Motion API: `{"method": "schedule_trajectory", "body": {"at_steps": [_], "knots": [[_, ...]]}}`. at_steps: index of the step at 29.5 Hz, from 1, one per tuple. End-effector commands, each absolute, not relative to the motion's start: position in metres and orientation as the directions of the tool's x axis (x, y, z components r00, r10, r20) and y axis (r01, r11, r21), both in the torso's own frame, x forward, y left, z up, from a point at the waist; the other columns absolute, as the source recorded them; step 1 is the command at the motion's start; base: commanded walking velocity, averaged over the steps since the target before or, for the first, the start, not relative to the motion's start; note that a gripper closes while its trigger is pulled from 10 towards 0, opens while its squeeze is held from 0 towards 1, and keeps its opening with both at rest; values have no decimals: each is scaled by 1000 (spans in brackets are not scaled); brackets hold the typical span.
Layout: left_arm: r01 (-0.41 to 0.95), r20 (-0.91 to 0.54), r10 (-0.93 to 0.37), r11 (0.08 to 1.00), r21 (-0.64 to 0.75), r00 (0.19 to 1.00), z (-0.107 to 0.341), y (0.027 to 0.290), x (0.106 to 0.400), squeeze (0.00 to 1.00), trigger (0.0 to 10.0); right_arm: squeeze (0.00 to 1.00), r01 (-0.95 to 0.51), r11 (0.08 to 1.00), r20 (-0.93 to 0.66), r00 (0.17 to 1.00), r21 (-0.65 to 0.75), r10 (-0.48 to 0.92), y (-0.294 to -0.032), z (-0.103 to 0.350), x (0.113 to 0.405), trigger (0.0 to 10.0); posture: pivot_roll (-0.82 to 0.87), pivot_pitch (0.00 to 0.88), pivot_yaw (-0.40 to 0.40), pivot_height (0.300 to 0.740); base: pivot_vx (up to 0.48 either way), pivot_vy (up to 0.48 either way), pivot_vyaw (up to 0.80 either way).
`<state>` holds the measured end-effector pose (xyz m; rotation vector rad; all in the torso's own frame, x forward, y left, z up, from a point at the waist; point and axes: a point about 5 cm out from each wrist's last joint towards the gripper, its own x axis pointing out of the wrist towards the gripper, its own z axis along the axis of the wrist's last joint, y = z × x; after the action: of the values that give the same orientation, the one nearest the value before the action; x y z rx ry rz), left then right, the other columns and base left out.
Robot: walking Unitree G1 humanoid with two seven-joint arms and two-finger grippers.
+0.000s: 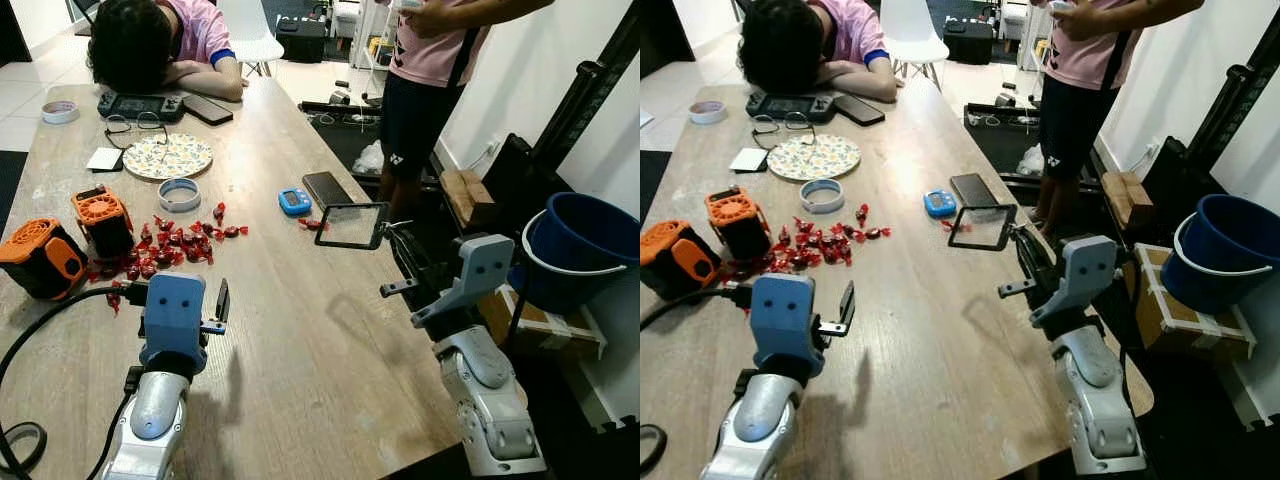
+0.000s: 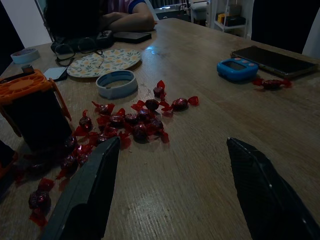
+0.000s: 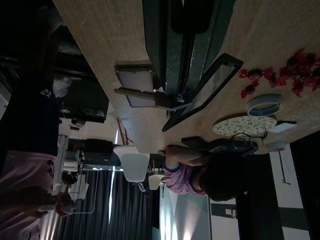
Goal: Hang keys on a hook
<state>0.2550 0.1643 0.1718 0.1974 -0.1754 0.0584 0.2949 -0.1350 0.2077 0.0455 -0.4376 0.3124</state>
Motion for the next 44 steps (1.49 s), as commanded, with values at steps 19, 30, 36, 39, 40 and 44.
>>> {"method": "schedule_trajectory", "body": {"at_steps": [19, 30, 36, 39, 40, 44], "knots": [[19, 244, -73, 976, 215, 967, 182, 145, 283, 0, 10000, 0, -258, 964, 423, 868, -62, 260, -145, 205, 304, 10000, 76, 53, -25, 740, 0, 0, 0], [55, 236, -109, 973, 225, 966, 179, 141, 286, 0, 10000, 0, -242, 969, 410, 880, -52, 242, -145, 196, 301, 10000, 64, 51, -3, 740, 0, 0, 0], [41, 232, -95, 973, 226, 968, 176, 143, 283, 0, 10000, 0, -265, 962, 399, 877, -66, 269, -141, 193, 302, 10000, 86, 60, -24, 740, 0, 0, 0], [33, 230, -86, 974, 226, 969, 175, 145, 282, 0, 10000, 0, -270, 960, 396, 876, -72, 275, -140, 193, 302, 10000, 96, 65, -29, 740, 0, 0, 0], [28, 229, -81, 974, 226, 970, 175, 146, 281, 0, 10000, 0, -274, 959, 394, 876, -74, 280, -139, 193, 303, 10000, 101, 68, -31, 740, 0, 0, 0], [16, 228, -70, 973, 229, 971, 174, 148, 279, 0, 10000, 0, -285, 955, 382, 876, -83, 295, -136, 191, 305, 10000, 112, 75, -34, 740, 0, 0, 787]]}}
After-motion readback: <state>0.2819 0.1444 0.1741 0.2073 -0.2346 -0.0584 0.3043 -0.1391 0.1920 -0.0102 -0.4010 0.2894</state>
